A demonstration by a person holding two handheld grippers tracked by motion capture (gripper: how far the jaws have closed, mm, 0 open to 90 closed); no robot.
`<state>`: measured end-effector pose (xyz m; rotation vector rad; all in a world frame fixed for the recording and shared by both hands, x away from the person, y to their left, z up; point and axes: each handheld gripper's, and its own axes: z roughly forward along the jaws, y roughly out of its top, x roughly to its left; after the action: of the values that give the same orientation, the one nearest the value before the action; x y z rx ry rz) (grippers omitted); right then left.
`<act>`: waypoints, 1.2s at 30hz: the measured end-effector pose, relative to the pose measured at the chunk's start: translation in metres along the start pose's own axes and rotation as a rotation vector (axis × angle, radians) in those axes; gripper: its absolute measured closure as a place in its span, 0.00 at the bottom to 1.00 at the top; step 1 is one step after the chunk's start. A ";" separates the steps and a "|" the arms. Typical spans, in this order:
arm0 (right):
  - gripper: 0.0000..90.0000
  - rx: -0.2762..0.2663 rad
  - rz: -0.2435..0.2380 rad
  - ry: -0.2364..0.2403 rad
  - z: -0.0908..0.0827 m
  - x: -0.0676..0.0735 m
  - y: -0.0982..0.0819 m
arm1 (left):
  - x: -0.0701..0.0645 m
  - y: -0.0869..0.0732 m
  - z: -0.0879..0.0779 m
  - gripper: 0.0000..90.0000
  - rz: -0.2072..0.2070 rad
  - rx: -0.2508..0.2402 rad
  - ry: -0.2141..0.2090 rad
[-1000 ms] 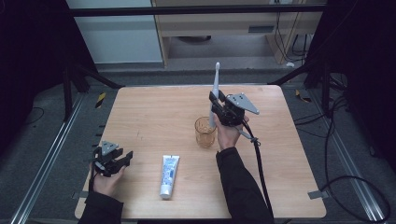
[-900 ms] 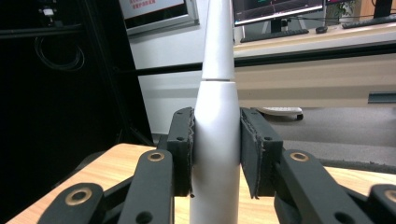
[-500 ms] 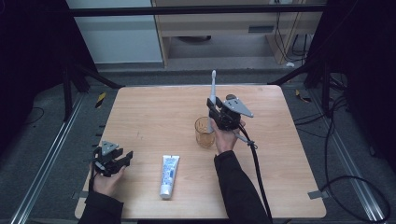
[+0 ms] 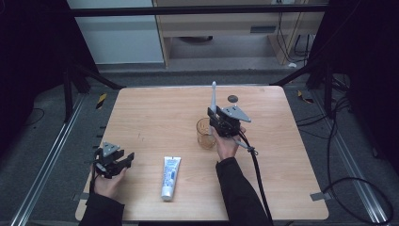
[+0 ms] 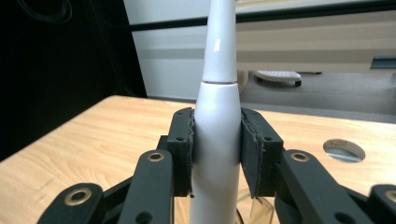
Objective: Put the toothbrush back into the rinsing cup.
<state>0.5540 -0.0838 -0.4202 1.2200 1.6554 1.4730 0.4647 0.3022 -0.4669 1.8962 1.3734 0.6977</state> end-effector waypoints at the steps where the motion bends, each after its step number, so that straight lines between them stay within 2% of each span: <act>1: 0.75 0.014 -0.006 -0.003 -0.001 -0.001 -0.002 | 0.000 0.000 0.000 0.60 0.000 0.000 0.000; 9: 0.74 0.076 -0.051 0.004 -0.003 0.000 -0.006 | 0.000 0.000 0.000 0.60 0.001 0.001 0.000; 17: 0.74 0.121 -0.062 0.008 -0.004 -0.003 -0.007 | -0.001 0.000 0.000 0.60 0.003 0.003 -0.001; 28: 0.74 0.153 -0.058 0.012 -0.004 -0.006 -0.014 | -0.001 0.000 0.000 0.60 0.004 0.004 -0.002; 36: 0.73 0.154 -0.063 0.020 -0.005 -0.007 -0.014 | -0.001 0.000 0.001 0.60 0.005 0.004 -0.003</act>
<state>0.5484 -0.0915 -0.4338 1.2255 1.8320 1.3448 0.4648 0.3007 -0.4673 1.9037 1.3700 0.6952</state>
